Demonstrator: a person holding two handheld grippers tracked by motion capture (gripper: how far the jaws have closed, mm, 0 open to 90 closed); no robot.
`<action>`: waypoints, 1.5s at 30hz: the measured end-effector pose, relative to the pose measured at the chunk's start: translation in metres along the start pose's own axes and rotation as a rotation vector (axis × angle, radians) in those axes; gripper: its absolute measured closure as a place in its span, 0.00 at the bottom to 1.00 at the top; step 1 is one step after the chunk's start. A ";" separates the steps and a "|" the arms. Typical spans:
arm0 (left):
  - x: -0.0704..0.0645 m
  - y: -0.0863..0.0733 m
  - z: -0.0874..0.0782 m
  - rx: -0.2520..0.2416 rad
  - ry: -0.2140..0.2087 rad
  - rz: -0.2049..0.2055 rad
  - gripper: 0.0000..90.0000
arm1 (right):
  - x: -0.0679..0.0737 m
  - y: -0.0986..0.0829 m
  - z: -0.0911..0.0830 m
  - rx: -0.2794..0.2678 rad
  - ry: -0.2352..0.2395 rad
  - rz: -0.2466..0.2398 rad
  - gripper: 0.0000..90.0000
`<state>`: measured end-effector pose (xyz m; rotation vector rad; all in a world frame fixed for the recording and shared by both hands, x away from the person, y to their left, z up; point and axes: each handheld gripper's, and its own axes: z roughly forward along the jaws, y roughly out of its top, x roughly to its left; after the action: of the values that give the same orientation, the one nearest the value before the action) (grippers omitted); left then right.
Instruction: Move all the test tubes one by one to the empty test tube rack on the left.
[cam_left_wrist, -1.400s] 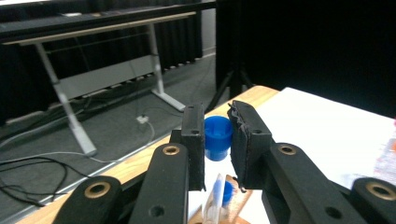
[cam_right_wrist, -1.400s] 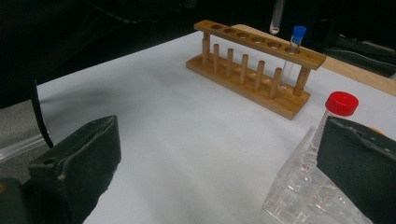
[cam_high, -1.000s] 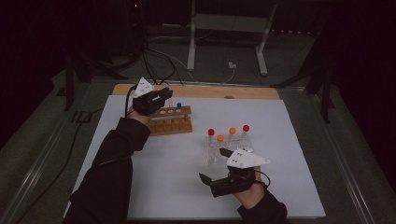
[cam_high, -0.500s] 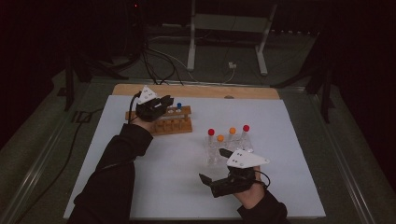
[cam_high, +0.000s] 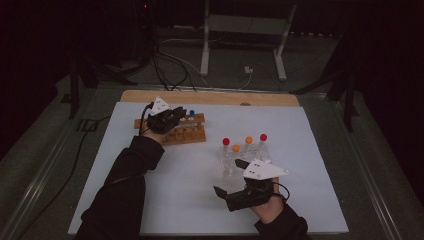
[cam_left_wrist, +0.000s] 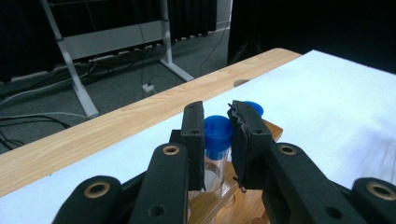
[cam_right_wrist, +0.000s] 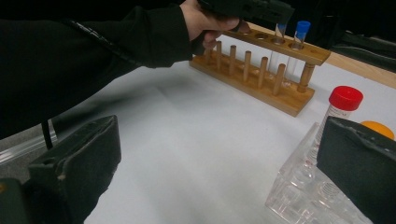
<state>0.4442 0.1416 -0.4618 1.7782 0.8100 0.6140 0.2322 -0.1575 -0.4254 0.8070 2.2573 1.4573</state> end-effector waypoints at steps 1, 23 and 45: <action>-0.001 0.000 0.001 0.005 0.003 0.004 0.86 | 0.000 0.000 0.000 0.000 0.001 0.001 0.00; 0.000 0.004 -0.003 0.021 -0.025 -0.014 0.68 | -0.002 0.001 -0.003 -0.006 0.005 0.007 0.00; -0.022 0.029 -0.061 0.027 -0.147 -0.028 0.18 | -0.014 0.004 -0.008 -0.010 -0.029 0.019 0.00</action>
<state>0.3922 0.1549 -0.4148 1.8111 0.7440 0.4505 0.2396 -0.1709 -0.4187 0.8438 2.2254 1.4544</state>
